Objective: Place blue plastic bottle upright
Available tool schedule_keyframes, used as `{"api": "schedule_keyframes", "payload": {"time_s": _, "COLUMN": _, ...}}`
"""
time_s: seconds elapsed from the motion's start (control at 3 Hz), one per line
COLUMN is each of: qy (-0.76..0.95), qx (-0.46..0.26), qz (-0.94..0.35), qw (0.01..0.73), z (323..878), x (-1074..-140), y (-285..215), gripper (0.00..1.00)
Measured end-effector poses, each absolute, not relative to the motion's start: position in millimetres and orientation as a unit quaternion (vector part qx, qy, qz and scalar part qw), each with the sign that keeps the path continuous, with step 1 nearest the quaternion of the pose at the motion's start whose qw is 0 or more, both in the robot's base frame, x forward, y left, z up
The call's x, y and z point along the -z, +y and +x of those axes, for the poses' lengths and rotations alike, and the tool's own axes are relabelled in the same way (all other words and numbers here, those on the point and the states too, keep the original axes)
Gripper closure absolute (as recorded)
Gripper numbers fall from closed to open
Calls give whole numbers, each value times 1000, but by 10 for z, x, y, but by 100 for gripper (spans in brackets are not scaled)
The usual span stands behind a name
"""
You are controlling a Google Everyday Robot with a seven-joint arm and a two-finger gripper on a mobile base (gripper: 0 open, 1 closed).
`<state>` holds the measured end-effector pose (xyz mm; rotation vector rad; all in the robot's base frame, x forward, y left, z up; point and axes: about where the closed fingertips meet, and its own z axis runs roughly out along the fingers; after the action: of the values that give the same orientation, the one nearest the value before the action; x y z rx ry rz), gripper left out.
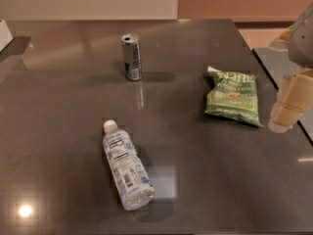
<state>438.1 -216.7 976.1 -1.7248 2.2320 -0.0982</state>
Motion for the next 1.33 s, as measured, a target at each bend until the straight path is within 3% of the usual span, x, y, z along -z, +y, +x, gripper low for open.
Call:
{"api": "schedule_keyframes", "payload": {"time_s": 0.67, "qy": 782, "qx": 21, "qz": -603, "qw": 157, "z": 4353, "x": -9796, "y": -2113, "gripper": 0}}
{"api": "schedule_keyframes", "payload": {"time_s": 1.33, "qy": 805, "qx": -27, "qz": -572, "qw": 154, "z": 4448, "x": -9823, "y": -1474, "gripper": 0}}
